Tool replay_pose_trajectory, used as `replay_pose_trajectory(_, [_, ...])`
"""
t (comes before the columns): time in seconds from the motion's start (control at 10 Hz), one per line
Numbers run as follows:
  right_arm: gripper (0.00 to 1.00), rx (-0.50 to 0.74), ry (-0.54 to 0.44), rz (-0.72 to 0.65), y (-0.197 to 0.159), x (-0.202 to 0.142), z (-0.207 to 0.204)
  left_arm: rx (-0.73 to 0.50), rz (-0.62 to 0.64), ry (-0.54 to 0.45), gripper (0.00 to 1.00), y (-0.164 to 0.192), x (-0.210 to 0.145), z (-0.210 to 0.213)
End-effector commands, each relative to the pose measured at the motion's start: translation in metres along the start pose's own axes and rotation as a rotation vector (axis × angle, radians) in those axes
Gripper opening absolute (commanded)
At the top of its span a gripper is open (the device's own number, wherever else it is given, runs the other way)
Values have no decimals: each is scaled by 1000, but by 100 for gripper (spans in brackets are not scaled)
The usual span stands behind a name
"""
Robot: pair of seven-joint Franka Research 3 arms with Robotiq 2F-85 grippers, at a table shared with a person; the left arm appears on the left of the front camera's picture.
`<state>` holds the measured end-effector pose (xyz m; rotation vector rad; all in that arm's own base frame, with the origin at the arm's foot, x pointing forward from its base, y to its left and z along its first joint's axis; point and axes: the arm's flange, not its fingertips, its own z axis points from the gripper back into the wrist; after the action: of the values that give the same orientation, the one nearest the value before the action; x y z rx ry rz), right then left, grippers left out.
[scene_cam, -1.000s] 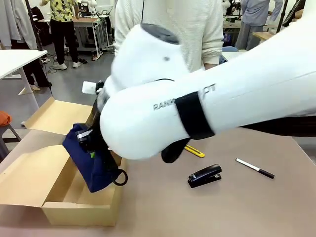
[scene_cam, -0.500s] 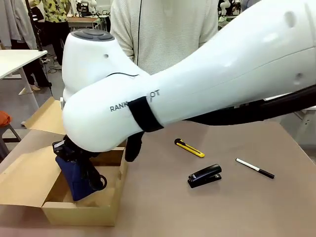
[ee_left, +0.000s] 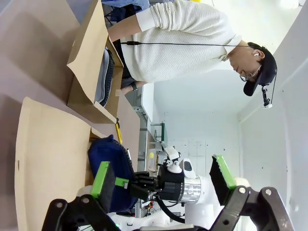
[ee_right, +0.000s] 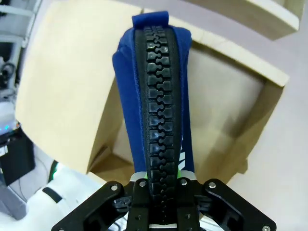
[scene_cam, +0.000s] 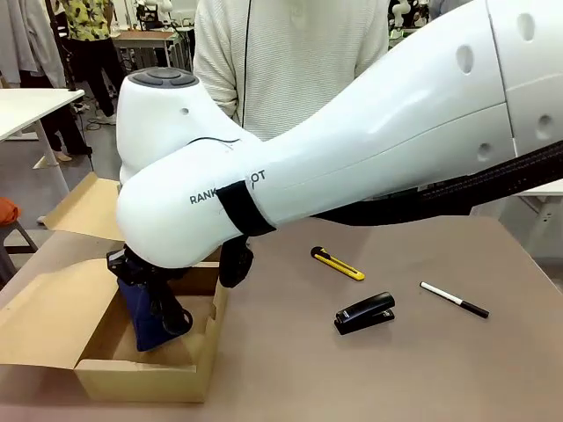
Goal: Place items inside the box.
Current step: Pick up a Pencil pouch or Stapler and place it inside the Mailer Box closest to the robot.
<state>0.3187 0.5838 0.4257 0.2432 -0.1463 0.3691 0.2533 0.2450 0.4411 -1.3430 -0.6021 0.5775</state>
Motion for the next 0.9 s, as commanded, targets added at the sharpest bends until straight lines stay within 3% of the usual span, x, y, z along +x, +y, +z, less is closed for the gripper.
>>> replay_pose_trajectory(0.0, [8,-65,41,-18,6,-3,-14,-15,-20,2,100,-1,-2,1])
replay_pose_trajectory(0.1, [8,-126,21,-12,-2,-2,-25,-15,-20,2,100,-1,-2,1])
replay_pose_trajectory(0.8, [8,-110,102,19,-6,7,-54,-15,-20,2,100,-1,-2,1])
